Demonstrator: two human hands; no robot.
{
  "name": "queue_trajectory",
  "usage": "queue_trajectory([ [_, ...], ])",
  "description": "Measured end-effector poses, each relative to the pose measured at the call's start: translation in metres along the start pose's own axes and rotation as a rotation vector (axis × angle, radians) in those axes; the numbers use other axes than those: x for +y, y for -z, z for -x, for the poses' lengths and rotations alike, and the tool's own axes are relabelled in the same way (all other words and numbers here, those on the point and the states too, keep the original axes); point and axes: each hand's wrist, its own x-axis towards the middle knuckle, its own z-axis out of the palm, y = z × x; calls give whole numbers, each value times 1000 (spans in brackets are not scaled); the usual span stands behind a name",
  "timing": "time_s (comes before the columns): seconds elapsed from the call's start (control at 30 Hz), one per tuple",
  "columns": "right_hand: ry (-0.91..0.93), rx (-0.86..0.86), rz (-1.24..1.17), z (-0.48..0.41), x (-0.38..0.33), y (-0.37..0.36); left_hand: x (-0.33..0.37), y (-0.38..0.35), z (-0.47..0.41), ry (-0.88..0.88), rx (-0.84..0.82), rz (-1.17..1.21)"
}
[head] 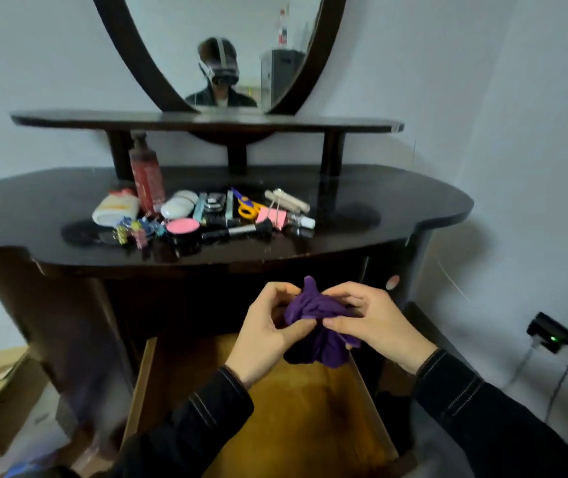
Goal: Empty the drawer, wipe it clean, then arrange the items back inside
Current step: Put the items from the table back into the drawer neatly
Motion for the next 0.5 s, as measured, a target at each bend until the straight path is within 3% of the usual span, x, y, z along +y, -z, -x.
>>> queue_trajectory([
  [0.13, 131, 160, -46, -8, -49, 20, 40, 16, -14, -229, 36, -73],
  [0.2, 181, 252, -101, -18, -69, 34, 53, 27, -30, -384, 107, -304],
  [0.27, 218, 341, -151, -33, -86, 48, 60, 37, -49, -552, 181, -692],
  [0.4, 268, 555, -64, -80, -101, 82, 54, 42, -76, -529, 161, -987],
  [0.5, 313, 770, 244, -124, -94, 106, 42, 38, -83, -526, 218, -1043],
])
